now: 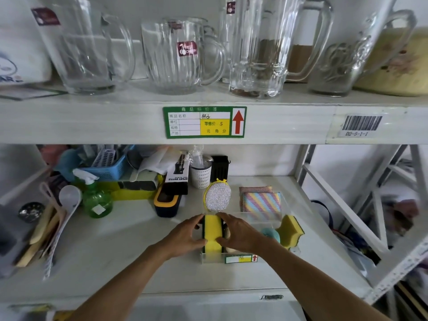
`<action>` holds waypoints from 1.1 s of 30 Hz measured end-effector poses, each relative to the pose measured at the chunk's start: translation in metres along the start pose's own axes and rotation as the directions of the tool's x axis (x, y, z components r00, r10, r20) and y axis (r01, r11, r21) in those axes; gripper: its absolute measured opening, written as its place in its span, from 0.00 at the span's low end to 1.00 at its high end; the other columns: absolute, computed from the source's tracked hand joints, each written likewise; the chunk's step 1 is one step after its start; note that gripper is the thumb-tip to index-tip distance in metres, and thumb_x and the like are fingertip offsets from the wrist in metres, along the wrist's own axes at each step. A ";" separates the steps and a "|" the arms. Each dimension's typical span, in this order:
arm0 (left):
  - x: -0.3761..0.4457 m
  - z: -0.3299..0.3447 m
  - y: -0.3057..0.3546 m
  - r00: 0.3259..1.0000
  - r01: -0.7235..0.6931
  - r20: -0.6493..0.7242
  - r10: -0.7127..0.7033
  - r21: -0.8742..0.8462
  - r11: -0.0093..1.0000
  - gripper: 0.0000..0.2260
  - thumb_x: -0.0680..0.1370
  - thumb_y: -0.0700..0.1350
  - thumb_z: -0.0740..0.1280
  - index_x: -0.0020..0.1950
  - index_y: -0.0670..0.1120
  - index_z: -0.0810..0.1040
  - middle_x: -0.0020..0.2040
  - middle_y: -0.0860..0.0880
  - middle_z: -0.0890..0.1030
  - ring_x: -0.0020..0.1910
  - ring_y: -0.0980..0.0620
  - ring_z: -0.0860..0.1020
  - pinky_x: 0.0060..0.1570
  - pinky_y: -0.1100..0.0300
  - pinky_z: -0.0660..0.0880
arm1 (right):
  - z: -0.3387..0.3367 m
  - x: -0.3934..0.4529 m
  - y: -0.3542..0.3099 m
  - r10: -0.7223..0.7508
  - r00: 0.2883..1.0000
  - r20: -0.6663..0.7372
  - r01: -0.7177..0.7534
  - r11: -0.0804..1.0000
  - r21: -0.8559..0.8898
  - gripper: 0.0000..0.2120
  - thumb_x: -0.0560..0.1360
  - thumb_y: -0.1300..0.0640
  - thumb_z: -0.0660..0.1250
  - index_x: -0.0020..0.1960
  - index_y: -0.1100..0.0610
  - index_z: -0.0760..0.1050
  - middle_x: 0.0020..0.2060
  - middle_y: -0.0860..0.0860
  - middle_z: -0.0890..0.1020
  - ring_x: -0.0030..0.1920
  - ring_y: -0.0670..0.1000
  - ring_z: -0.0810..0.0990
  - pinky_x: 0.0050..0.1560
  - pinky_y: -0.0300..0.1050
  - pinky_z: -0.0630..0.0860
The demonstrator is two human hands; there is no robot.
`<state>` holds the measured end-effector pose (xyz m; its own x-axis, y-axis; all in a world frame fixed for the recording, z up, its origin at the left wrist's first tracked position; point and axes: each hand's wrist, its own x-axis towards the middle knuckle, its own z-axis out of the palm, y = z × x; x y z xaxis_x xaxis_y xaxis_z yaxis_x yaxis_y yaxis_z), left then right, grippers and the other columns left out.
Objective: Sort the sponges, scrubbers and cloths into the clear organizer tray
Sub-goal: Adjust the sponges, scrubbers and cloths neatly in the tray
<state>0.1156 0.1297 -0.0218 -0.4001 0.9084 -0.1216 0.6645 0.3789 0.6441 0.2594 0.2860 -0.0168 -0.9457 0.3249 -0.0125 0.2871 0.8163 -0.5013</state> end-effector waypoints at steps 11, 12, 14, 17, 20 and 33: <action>0.006 -0.014 0.017 0.934 -0.214 -0.278 0.226 0.073 0.974 0.29 0.72 0.64 0.63 0.69 0.52 0.66 0.62 0.53 0.75 0.61 0.60 0.73 0.61 0.58 0.72 | -0.039 -0.018 0.028 0.094 0.972 -0.216 -0.107 0.993 -0.050 0.26 0.77 0.41 0.63 0.69 0.53 0.69 0.59 0.50 0.80 0.54 0.49 0.81 0.54 0.44 0.77; 0.010 -0.013 0.025 0.902 -0.256 -0.324 0.285 0.129 0.958 0.26 0.73 0.61 0.63 0.67 0.50 0.69 0.60 0.52 0.77 0.59 0.59 0.74 0.59 0.59 0.73 | -0.045 -0.021 0.034 0.109 0.959 -0.263 -0.145 0.982 -0.122 0.21 0.78 0.43 0.62 0.66 0.54 0.72 0.58 0.50 0.81 0.53 0.51 0.82 0.51 0.43 0.77; 0.018 -0.010 0.043 0.849 -0.322 -0.349 0.396 0.251 0.913 0.18 0.75 0.53 0.65 0.63 0.48 0.73 0.57 0.51 0.78 0.57 0.56 0.75 0.57 0.58 0.73 | -0.055 -0.027 0.044 0.163 0.935 -0.315 -0.241 0.944 -0.227 0.15 0.79 0.48 0.61 0.62 0.54 0.74 0.57 0.52 0.81 0.53 0.54 0.81 0.52 0.46 0.76; 0.031 0.001 0.070 0.832 -0.360 -0.246 0.497 0.444 0.821 0.14 0.76 0.51 0.64 0.60 0.48 0.76 0.56 0.51 0.78 0.58 0.51 0.74 0.55 0.57 0.71 | -0.060 -0.034 0.056 0.230 0.935 -0.271 -0.333 0.836 -0.436 0.14 0.79 0.51 0.60 0.61 0.54 0.73 0.59 0.52 0.80 0.58 0.55 0.78 0.59 0.50 0.69; 0.040 0.015 0.090 0.874 -0.331 -0.085 0.478 0.617 0.714 0.15 0.76 0.50 0.62 0.59 0.46 0.76 0.58 0.48 0.78 0.60 0.46 0.72 0.59 0.51 0.71 | -0.057 -0.040 0.061 0.259 0.953 -0.157 -0.294 0.664 -0.687 0.20 0.79 0.46 0.59 0.66 0.54 0.71 0.63 0.53 0.77 0.63 0.55 0.74 0.66 0.53 0.63; 0.058 0.059 0.112 0.991 -0.101 0.073 0.109 0.953 0.285 0.12 0.76 0.49 0.65 0.57 0.46 0.78 0.52 0.49 0.82 0.59 0.45 0.71 0.63 0.48 0.63 | -0.031 -0.047 0.064 0.287 0.950 -0.120 -0.263 0.538 -0.801 0.25 0.78 0.43 0.59 0.69 0.56 0.68 0.63 0.54 0.77 0.66 0.59 0.71 0.70 0.59 0.57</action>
<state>0.2039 0.2352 -0.0009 -0.2782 0.9547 -0.1056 0.8314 0.1843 -0.5243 0.3269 0.3381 -0.0216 -0.7979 0.6005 -0.0523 0.5258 0.7359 0.4267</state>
